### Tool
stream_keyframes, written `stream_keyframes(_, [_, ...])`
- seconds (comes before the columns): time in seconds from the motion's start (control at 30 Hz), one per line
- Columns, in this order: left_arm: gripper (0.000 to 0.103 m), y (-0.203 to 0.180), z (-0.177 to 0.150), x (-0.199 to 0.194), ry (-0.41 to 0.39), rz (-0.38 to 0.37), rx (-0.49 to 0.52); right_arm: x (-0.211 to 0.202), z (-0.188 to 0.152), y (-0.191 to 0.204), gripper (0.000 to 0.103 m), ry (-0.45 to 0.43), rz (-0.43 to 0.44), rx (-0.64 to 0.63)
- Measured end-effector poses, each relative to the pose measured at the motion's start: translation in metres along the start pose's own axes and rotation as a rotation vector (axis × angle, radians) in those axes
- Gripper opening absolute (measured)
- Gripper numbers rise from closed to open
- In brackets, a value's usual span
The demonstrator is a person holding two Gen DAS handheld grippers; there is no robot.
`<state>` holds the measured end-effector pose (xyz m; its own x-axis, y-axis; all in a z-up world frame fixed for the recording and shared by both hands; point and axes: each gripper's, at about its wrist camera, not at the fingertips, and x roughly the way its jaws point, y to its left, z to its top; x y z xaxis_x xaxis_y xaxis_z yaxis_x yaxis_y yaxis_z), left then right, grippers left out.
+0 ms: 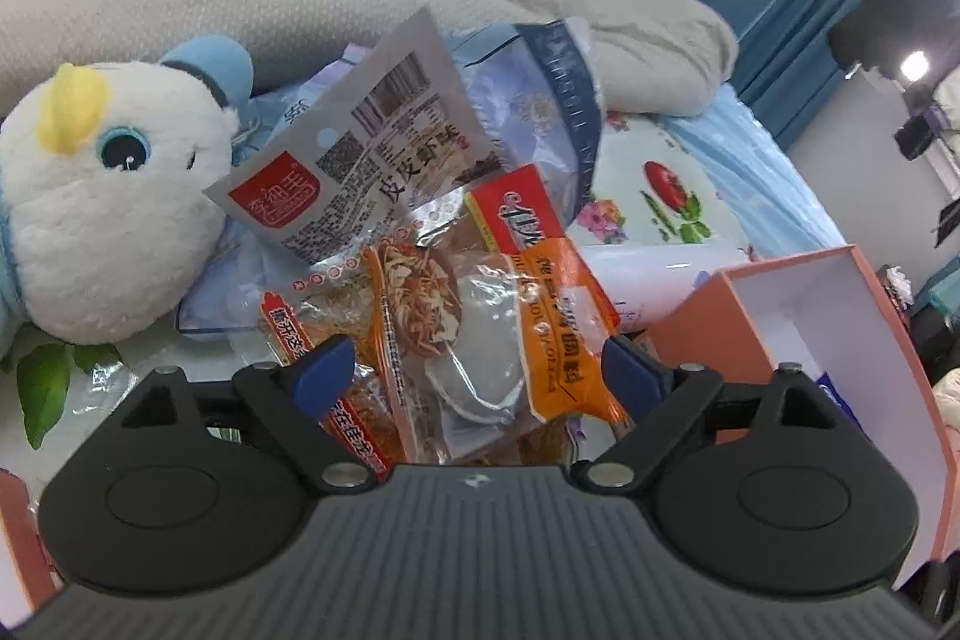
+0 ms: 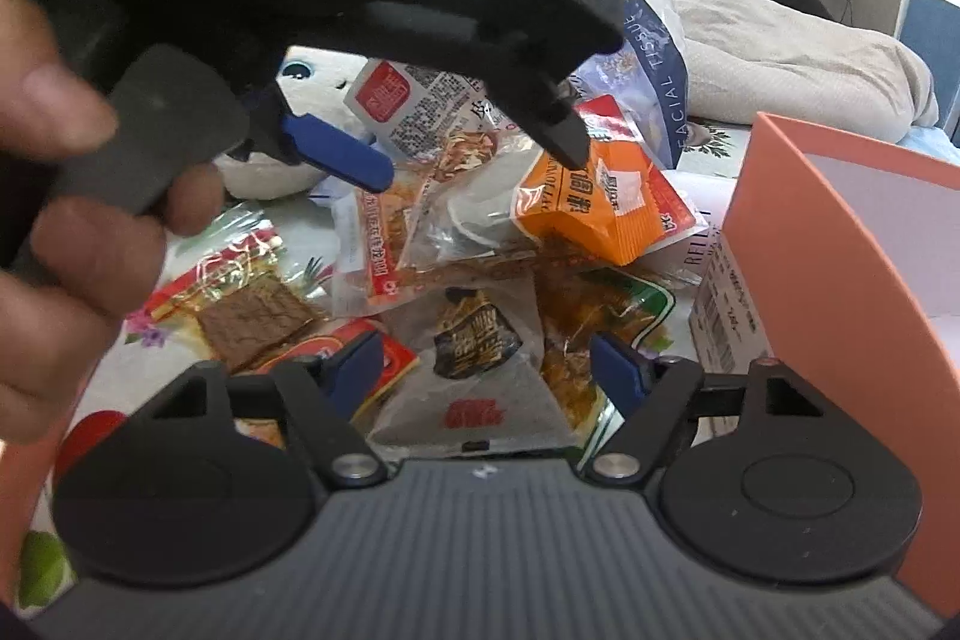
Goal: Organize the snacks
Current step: 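Close the left tool on a jerky packet while the right tool grasps an orange-labelled packet, then lift both packets from the pile and carry them toward the deep pink box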
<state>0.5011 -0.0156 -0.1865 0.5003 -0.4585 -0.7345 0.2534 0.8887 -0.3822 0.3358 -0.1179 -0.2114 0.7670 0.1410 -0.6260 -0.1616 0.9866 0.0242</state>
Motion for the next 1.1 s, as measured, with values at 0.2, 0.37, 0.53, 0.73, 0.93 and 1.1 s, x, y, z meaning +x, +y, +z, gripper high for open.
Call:
stream_keyframes(0.2, [0.094, -0.012, 0.005, 0.018, 0.018, 0.049, 0.043, 0.007, -0.006, -0.002, 0.063, 0.025, 0.008, -0.006])
stream_keyframes(0.37, [0.094, -0.029, 0.002, 0.033, 0.017, 0.134, 0.121, 0.003, -0.007, 0.003, 0.052, 0.034, 0.015, -0.037])
stream_keyframes(0.53, [0.082, -0.035, -0.003, 0.039, 0.028, 0.171, 0.149, 0.0, -0.006, 0.006, 0.047, 0.046, 0.025, -0.053])
stream_keyframes(0.73, [0.06, -0.036, -0.007, 0.033, 0.04, 0.185, 0.171, -0.008, -0.004, 0.003, 0.043, 0.057, 0.045, -0.04])
stream_keyframes(0.93, [0.042, -0.036, -0.011, 0.014, 0.015, 0.178, 0.15, -0.019, -0.002, -0.001, 0.036, 0.056, 0.054, -0.046])
stream_keyframes(1.1, [0.03, -0.041, -0.02, -0.006, -0.019, 0.174, 0.14, -0.032, -0.006, -0.004, 0.032, 0.053, 0.058, -0.061])
